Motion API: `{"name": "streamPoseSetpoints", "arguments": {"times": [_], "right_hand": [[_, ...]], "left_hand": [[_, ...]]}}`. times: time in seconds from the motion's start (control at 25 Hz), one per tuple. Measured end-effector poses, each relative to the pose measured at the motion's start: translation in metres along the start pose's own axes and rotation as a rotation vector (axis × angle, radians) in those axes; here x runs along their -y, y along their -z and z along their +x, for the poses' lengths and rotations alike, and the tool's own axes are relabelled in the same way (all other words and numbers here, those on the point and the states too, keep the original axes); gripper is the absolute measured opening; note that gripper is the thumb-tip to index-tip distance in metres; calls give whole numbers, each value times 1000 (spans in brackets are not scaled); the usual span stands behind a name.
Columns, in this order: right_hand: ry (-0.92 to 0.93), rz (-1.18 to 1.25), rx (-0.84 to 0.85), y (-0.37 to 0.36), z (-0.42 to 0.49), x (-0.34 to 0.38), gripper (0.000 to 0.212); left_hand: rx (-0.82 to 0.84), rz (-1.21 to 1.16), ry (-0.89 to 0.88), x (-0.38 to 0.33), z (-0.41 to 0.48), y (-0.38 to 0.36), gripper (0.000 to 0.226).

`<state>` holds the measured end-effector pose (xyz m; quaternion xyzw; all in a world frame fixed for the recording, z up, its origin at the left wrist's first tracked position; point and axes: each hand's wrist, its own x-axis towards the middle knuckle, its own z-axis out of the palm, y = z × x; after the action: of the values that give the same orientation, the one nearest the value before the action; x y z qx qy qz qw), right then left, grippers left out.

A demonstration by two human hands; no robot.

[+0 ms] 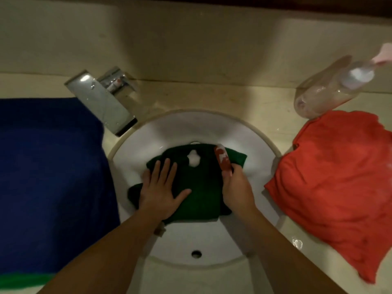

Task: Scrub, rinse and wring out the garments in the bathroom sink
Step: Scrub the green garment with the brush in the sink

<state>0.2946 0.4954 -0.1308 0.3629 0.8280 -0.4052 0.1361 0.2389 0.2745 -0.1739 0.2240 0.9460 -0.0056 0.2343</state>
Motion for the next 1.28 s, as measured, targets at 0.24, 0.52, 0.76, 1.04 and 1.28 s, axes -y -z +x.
{"name": "streamPoseSetpoints", "arguments": {"times": [0.24, 0.52, 0.76, 1.04, 1.28], "right_hand": [[122, -306, -85, 6, 7, -4, 41], [333, -53, 47, -35, -7, 28, 48], [338, -282, 221, -16, 24, 21, 50], [536, -203, 209, -62, 4, 52, 61], [137, -347, -91, 14, 37, 8, 43]], "left_hand": [[22, 115, 38, -5, -21, 25, 98], [-78, 178, -45, 26, 28, 13, 81], [-75, 185, -38, 36, 25, 14, 100], [-88, 176, -25, 32, 27, 16, 99], [-87, 125, -44, 36, 27, 11, 98]]}}
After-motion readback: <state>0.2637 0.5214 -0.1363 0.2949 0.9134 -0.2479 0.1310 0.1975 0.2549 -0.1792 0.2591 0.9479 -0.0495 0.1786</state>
